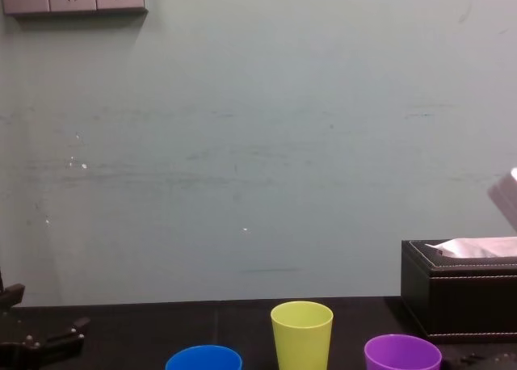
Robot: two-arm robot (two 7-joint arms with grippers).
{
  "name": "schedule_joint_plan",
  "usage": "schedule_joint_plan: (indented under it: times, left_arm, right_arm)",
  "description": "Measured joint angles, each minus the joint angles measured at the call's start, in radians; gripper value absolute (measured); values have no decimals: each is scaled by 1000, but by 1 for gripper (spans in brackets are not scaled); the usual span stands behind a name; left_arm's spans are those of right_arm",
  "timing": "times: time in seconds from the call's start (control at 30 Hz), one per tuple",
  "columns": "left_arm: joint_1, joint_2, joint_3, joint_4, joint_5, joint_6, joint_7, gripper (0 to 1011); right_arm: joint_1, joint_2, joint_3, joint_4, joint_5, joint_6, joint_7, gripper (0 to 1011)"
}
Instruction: Stack the three plastic cups sequentially using one hand.
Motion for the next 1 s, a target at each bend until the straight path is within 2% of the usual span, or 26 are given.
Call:
schedule_joint_plan:
  times: [0.3,1.0]
  left_arm:
    - [0,0,0,0,0,0,0,1000]
    - [0,0,0,0,0,0,0,1000]
  right_arm:
    - [10,-35,4,30,-45,-17,-22,1003]
    - [23,-101,29,96,-90,-50,-12,1003]
